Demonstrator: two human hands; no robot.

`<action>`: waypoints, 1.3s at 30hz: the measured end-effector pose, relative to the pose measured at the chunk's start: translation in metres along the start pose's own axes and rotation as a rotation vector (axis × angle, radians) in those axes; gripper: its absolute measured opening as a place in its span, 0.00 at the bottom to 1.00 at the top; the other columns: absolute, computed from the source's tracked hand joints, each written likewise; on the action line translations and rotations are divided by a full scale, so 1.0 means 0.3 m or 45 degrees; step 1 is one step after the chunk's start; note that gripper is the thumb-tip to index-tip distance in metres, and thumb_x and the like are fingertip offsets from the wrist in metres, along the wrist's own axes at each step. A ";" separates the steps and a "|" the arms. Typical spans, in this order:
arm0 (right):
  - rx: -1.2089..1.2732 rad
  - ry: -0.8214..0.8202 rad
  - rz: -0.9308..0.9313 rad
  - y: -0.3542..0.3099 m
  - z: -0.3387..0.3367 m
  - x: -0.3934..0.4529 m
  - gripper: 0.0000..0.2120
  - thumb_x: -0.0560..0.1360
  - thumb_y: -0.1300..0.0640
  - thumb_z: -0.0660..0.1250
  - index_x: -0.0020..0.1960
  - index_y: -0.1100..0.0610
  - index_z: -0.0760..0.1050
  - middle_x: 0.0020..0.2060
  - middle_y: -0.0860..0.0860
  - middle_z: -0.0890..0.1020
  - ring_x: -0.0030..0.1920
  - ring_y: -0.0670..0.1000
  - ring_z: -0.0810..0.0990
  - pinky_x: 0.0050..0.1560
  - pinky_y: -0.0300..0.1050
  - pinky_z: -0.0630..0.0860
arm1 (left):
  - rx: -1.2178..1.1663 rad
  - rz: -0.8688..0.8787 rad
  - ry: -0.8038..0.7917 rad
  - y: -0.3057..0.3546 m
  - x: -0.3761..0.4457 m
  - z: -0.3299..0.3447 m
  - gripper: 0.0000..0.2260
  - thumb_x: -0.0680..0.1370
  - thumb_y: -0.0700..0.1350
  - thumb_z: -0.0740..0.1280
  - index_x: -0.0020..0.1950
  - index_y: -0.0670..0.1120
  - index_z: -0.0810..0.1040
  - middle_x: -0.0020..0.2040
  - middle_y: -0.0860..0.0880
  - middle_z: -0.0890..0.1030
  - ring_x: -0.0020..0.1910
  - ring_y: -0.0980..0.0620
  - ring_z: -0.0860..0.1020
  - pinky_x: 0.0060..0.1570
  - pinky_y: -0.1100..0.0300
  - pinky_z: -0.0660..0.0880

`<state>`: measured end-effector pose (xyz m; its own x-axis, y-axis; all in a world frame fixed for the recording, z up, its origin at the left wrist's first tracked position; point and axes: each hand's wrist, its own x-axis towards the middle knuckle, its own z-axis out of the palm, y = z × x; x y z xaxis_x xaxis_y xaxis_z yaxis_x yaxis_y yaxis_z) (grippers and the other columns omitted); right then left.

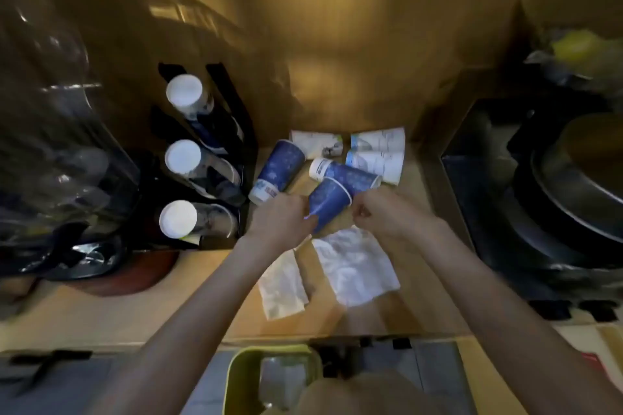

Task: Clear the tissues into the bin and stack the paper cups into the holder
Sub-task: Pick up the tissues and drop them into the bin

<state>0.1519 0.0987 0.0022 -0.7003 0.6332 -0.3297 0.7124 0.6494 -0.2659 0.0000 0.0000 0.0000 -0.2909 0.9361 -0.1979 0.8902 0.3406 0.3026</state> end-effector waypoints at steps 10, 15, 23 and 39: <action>-0.112 -0.073 0.052 0.115 0.464 0.018 0.27 0.75 0.54 0.59 0.73 0.55 0.57 0.73 0.59 0.62 0.71 0.59 0.61 0.71 0.52 0.61 | 0.023 -0.270 -0.201 -0.147 -0.144 0.442 0.25 0.78 0.46 0.59 0.73 0.47 0.55 0.76 0.42 0.56 0.74 0.43 0.56 0.68 0.47 0.63; -0.167 -0.051 0.048 0.135 0.561 -0.005 0.28 0.75 0.56 0.58 0.74 0.49 0.55 0.75 0.59 0.59 0.74 0.60 0.58 0.72 0.55 0.58 | -0.059 -0.300 -0.162 -0.183 -0.194 0.554 0.25 0.79 0.43 0.57 0.74 0.48 0.51 0.77 0.43 0.49 0.76 0.41 0.48 0.72 0.43 0.54; -0.024 0.148 -0.052 0.106 0.582 -0.029 0.12 0.65 0.60 0.64 0.47 0.57 0.79 0.45 0.58 0.83 0.46 0.62 0.81 0.44 0.52 0.80 | 0.050 -0.334 0.010 -0.188 -0.280 0.563 0.11 0.64 0.42 0.72 0.45 0.45 0.79 0.46 0.41 0.83 0.42 0.38 0.81 0.33 0.49 0.79; 0.299 0.086 -0.255 -0.317 0.842 -0.320 0.17 0.71 0.58 0.53 0.49 0.56 0.79 0.42 0.58 0.82 0.37 0.58 0.82 0.31 0.41 0.74 | -0.595 -0.734 0.151 -0.368 -0.729 0.668 0.13 0.74 0.38 0.63 0.59 0.42 0.73 0.50 0.34 0.81 0.47 0.33 0.78 0.42 0.46 0.76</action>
<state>0.1628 -0.1301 -0.1695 -0.8235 0.5342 -0.1908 0.5457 0.6541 -0.5239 0.0358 -0.2599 -0.1770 -0.7255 0.5919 -0.3511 0.3511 0.7571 0.5510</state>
